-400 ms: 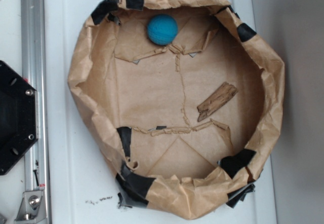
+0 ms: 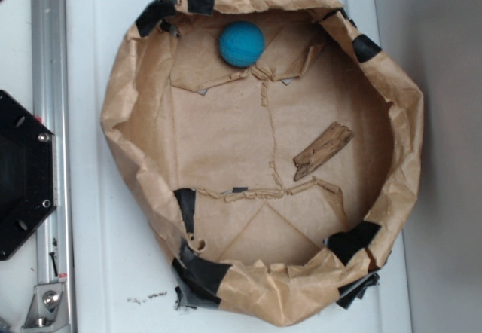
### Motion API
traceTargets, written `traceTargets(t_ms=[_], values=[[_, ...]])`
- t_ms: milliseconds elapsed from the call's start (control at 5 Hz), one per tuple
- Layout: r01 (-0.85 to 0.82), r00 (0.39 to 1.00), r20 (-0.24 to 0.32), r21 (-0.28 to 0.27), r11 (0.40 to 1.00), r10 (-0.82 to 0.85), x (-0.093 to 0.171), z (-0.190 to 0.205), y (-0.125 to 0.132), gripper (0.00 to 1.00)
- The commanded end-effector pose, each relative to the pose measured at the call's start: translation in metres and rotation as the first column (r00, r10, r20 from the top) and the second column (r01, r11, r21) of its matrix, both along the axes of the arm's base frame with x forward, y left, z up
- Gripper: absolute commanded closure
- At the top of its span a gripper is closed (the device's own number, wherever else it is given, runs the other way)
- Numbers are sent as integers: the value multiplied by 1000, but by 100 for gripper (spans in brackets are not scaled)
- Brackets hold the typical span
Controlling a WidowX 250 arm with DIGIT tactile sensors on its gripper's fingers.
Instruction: Grab the blue ball.
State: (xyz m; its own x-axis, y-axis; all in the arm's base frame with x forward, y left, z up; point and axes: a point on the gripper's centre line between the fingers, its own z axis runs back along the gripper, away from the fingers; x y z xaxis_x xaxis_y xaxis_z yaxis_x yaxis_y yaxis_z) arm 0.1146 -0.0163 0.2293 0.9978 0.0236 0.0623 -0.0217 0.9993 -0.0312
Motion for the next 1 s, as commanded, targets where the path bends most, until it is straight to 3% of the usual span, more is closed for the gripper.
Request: traceTargets(t_ms=[0,200,400,600,800], values=[[43,992,-118,11,999,-41,68,-43,36,0],[133,984,-124,57,990,-125,100,-68,48,0],[264,963,-91,114,958,-254,128,-83,45,0],[402,916,-52,129,907,-398,153,-102,42,0],[523,852,-80,99,847,-517,160,-123,43,0]])
